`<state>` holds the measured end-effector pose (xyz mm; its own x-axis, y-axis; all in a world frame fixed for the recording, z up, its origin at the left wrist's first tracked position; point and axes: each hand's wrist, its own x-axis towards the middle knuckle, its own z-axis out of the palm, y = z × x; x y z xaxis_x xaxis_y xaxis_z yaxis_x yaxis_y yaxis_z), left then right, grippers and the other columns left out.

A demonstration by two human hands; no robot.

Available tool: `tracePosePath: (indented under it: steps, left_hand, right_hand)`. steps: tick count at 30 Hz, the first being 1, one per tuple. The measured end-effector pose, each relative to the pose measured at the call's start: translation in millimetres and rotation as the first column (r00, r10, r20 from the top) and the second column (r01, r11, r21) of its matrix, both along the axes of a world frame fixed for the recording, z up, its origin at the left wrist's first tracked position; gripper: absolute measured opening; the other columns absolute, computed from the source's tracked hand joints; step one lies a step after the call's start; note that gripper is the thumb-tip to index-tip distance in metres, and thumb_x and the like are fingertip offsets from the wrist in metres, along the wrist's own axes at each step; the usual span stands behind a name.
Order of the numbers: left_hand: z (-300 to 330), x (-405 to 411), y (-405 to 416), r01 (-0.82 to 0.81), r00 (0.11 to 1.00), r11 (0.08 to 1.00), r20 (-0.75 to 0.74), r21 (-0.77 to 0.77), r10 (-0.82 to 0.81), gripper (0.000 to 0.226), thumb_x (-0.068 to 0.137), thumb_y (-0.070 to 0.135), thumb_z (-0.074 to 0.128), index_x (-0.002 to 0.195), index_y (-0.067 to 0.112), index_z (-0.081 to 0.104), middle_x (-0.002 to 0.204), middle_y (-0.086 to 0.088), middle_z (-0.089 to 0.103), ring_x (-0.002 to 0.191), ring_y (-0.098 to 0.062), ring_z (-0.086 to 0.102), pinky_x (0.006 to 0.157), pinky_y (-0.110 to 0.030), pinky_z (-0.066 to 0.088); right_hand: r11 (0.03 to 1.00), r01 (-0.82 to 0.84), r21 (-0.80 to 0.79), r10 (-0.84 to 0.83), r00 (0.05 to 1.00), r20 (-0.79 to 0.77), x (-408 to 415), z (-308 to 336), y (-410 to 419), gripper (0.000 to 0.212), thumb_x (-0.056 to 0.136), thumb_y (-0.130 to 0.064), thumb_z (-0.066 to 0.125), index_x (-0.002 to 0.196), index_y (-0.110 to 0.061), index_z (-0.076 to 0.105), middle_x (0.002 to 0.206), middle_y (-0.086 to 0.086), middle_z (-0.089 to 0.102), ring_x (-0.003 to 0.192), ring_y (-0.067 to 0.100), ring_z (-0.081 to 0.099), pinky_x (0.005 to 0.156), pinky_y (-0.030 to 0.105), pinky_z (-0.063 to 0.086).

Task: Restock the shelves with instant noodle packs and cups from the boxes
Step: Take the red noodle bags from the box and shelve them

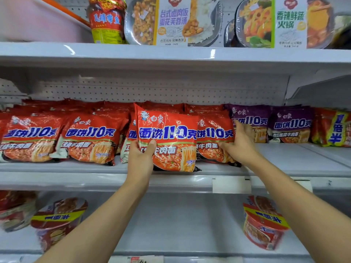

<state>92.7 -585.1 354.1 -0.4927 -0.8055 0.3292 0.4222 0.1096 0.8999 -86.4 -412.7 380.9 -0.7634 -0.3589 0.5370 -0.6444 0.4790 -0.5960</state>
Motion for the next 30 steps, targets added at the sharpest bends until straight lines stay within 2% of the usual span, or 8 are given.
tracePosePath:
  steps: [5,8,11,19,23,26,30]
  left_hand:
    - [-2,5,-8,-0.01,1.0,1.0,0.015,0.005,0.009,0.023,0.095,0.022,0.057,0.116,0.022,0.049,0.105,0.004,0.066,0.093,-0.013,0.065,0.071,-0.026,0.051]
    - [-1,11,-13,-0.026,0.999,1.0,0.03,-0.012,0.027,0.023,0.095,0.022,0.057,0.116,0.019,0.05,0.108,0.001,0.066,0.096,-0.016,0.065,0.077,-0.03,0.052]
    - [1,16,-21,-0.024,0.999,1.0,0.036,-0.001,0.024,0.02,0.095,0.022,0.056,0.113,0.018,0.048,0.102,0.003,0.065,0.089,-0.011,0.065,0.069,-0.024,0.05]
    - [9,15,-51,-0.037,0.996,0.997,0.083,-0.072,0.043,0.024,0.096,0.026,0.055,0.117,0.018,0.046,0.101,0.005,0.062,0.088,-0.008,0.063,0.066,-0.021,0.046]
    - [8,14,-61,-0.059,0.989,0.988,0.124,-0.142,0.077,0.03,0.096,0.025,0.054,0.122,0.014,0.044,0.101,0.004,0.06,0.081,-0.005,0.058,0.067,-0.021,0.043]
    - [4,13,-65,-0.086,0.972,0.967,0.195,-0.242,0.135,0.031,0.097,0.028,0.053,0.122,0.012,0.043,0.108,0.001,0.058,0.086,-0.01,0.056,0.073,-0.025,0.042]
    - [-2,10,-68,-0.118,0.933,0.911,0.271,-0.394,0.239,0.038,0.096,0.03,0.054,0.121,0.006,0.042,0.106,0.001,0.055,0.092,-0.014,0.053,0.078,-0.028,0.041]
  right_hand:
    - [0.997,-0.008,0.073,0.011,0.999,-0.035,19,3,-6,0.086,0.085,-0.027,0.07,0.15,-0.016,0.015,0.152,0.009,0.016,0.143,0.025,0.009,0.115,0.041,0.015]
    - [0.994,-0.026,0.104,0.031,0.998,-0.051,30,5,-15,0.086,0.085,-0.029,0.069,0.151,-0.015,0.015,0.153,0.009,0.013,0.143,0.025,0.007,0.116,0.04,0.015]
    - [0.993,-0.025,0.111,0.031,0.998,-0.052,38,6,-25,0.085,0.085,-0.029,0.07,0.15,-0.015,0.017,0.152,0.01,0.016,0.142,0.027,0.01,0.115,0.041,0.016]
    - [0.996,0.003,0.091,0.001,0.999,-0.048,49,3,-36,0.082,0.084,-0.031,0.07,0.148,-0.019,0.021,0.15,0.008,0.02,0.14,0.027,0.014,0.114,0.043,0.02]
    - [0.997,0.005,0.083,-0.002,0.999,-0.036,50,0,-35,0.082,0.082,-0.029,0.071,0.148,-0.021,0.023,0.149,0.008,0.022,0.139,0.027,0.016,0.114,0.043,0.02]
    - [0.998,0.002,0.067,0.0,0.999,-0.035,51,-3,-34,0.08,0.083,-0.029,0.071,0.147,-0.02,0.024,0.148,0.008,0.022,0.139,0.025,0.016,0.114,0.041,0.02]
    - [0.998,0.008,0.054,-0.006,1.0,-0.025,54,-3,-34,0.078,0.084,-0.028,0.07,0.147,-0.019,0.025,0.148,0.008,0.023,0.139,0.025,0.017,0.114,0.04,0.021]
